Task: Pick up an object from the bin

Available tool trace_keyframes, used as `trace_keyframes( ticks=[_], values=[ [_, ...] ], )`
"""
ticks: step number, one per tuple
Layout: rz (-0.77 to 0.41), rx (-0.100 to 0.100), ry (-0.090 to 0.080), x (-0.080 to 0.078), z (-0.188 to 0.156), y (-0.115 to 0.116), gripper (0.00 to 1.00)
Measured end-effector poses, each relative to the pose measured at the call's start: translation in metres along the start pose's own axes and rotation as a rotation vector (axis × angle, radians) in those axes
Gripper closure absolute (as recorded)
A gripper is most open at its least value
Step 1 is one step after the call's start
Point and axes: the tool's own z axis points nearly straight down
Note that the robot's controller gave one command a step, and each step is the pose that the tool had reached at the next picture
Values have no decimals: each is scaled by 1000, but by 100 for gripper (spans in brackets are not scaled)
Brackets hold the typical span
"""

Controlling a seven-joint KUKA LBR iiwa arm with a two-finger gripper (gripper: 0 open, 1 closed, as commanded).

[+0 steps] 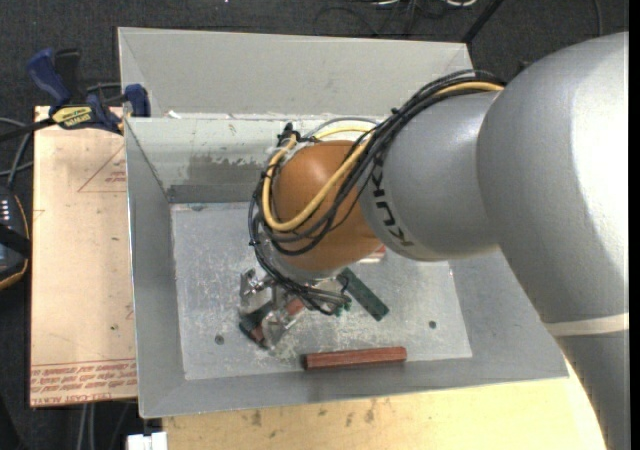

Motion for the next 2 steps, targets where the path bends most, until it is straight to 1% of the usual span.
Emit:
trace_keyframes(
  ticks=[1,2],
  values=[
    [0,0,0,0,0,0,100],
    [-77,0,13,25,-145,-7,100]
  ],
)
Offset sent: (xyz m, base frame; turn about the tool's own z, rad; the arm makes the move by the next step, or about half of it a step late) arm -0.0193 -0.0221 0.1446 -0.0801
